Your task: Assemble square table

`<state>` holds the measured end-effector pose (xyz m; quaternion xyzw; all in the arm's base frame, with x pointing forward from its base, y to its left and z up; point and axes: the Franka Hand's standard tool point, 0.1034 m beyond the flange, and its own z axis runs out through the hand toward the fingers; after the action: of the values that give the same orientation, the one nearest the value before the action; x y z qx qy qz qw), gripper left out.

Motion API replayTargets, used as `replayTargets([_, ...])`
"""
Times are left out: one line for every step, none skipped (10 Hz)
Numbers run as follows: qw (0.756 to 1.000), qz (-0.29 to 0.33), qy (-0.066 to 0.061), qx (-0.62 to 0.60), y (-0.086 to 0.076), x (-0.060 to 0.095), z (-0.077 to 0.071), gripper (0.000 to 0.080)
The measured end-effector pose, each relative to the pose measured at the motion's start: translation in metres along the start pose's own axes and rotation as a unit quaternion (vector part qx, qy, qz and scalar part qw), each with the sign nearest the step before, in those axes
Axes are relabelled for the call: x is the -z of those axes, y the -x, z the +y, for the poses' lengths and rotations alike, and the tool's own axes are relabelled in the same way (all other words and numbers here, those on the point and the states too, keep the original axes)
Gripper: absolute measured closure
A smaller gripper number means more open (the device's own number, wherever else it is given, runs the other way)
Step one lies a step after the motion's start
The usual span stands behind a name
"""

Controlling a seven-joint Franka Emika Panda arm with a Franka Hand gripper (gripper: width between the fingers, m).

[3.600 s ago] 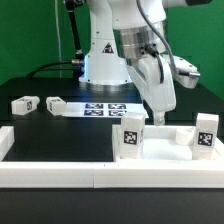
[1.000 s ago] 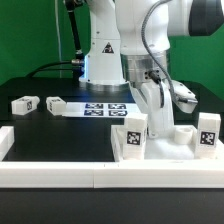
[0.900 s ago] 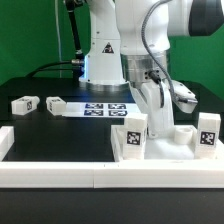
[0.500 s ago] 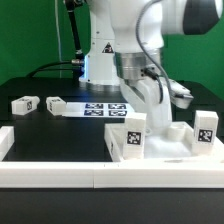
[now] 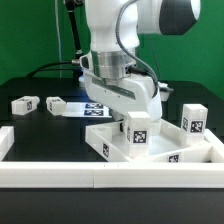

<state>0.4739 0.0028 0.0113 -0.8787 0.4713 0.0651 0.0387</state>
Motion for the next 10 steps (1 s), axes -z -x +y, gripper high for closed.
replayTargets([1.0,0.002,0.0,0.025,-0.004,0.001,0.003,0.0729])
replayTargets([0.999,0.003,0.0,0.037,-0.007,0.001,0.004,0.0729])
replayTargets([0.995,0.008,0.001,0.103,-0.016,0.004,0.01,0.0729])
replayTargets([0.983,0.011,0.003,0.185,-0.033,0.007,0.022,0.073])
replayTargets([0.966,0.013,0.003,0.259,-0.047,0.008,0.031,0.0737])
replayTargets([0.949,0.018,0.008,0.315,-0.054,0.01,0.03,0.0737])
replayTargets([0.929,0.025,0.012,0.368,-0.055,0.012,0.027,0.0739])
replayTargets([0.923,0.024,0.013,0.383,-0.055,0.011,0.029,0.0739])
replayTargets([0.912,0.023,0.016,0.41,-0.056,0.011,0.029,0.0739])
replayTargets([0.895,0.023,0.02,0.445,-0.058,0.011,0.03,0.0739])
